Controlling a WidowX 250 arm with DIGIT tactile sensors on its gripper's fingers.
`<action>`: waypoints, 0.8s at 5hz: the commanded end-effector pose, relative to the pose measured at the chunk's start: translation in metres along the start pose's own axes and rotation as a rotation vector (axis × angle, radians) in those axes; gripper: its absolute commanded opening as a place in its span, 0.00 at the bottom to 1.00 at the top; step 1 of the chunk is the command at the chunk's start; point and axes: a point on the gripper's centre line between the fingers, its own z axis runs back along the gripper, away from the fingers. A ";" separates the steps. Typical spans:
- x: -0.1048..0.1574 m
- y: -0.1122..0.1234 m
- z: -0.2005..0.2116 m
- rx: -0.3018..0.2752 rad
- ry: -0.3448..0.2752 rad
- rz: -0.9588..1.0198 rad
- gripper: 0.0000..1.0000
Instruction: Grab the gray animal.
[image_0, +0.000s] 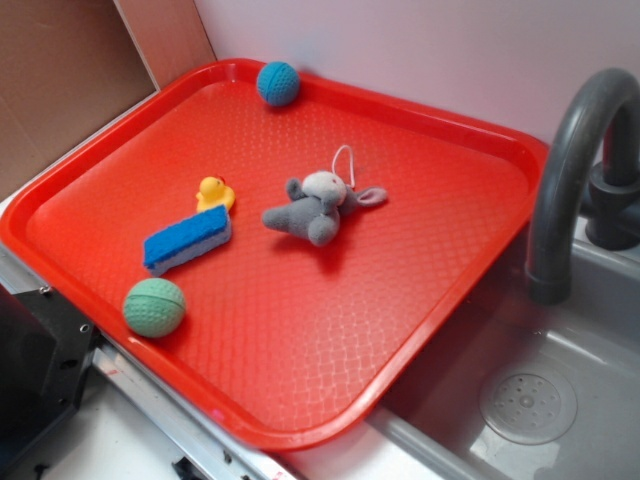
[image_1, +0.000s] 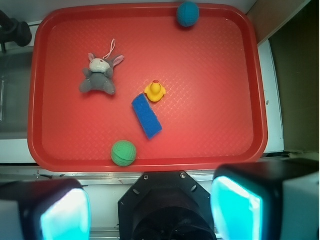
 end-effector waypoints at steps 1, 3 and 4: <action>0.000 0.000 0.000 0.000 0.000 0.000 1.00; 0.015 -0.027 -0.026 0.016 -0.077 0.180 1.00; 0.028 -0.046 -0.045 -0.025 -0.122 0.201 1.00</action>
